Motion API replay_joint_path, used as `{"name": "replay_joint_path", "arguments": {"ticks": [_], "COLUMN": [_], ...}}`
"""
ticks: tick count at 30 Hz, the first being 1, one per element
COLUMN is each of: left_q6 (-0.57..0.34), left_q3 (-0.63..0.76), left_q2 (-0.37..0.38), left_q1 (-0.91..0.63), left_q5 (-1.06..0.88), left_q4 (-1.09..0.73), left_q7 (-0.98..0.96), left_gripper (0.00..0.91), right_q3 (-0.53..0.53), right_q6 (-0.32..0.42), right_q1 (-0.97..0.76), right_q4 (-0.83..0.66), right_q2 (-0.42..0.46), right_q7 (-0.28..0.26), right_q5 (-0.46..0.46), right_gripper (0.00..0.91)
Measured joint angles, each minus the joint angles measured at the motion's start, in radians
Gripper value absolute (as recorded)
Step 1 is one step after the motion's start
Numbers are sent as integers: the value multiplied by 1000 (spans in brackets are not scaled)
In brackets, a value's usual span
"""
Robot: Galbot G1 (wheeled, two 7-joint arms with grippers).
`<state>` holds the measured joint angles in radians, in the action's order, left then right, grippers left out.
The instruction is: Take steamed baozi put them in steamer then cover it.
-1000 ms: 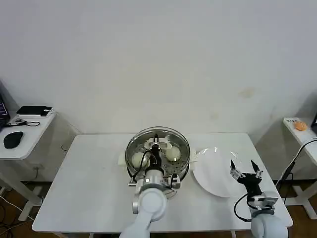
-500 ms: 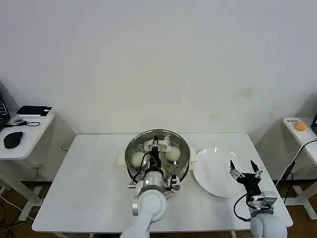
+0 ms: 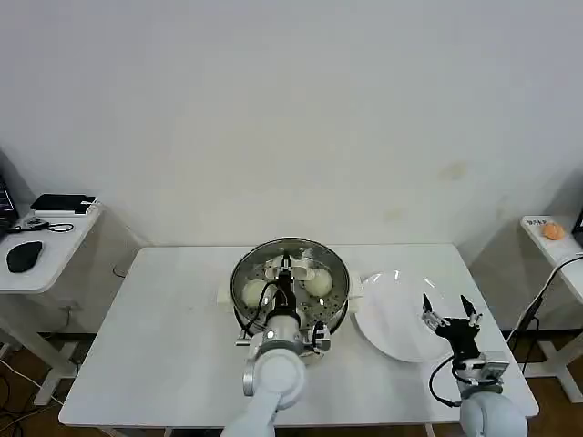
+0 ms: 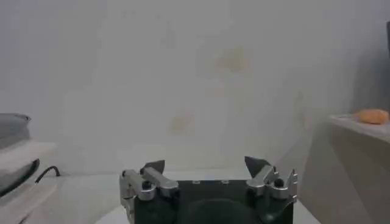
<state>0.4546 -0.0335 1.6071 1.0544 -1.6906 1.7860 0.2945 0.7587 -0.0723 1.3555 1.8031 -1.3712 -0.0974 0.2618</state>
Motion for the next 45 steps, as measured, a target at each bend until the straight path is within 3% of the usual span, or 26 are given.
{"name": "replay_joint_path", "arguments": {"ticks": [1, 2, 45], "left_q6": [0, 1, -29], "left_q3": [0, 1, -27], "left_q2": [0, 0, -9], "left_q1": [1, 2, 121], "left_q5": [1, 3, 52], "left_q4": [1, 2, 223], "left_q7": [1, 2, 83], "left_gripper": [413, 907, 907], "right_q3": [0, 0, -7], "right_q6": [0, 0, 9], "right_q1": [0, 0, 10], "right_q4": [0, 0, 2], "right_q2": [0, 0, 38], "right_q7": [0, 0, -16], "right_q5": [0, 0, 34], "right_gripper": [907, 907, 907]}}
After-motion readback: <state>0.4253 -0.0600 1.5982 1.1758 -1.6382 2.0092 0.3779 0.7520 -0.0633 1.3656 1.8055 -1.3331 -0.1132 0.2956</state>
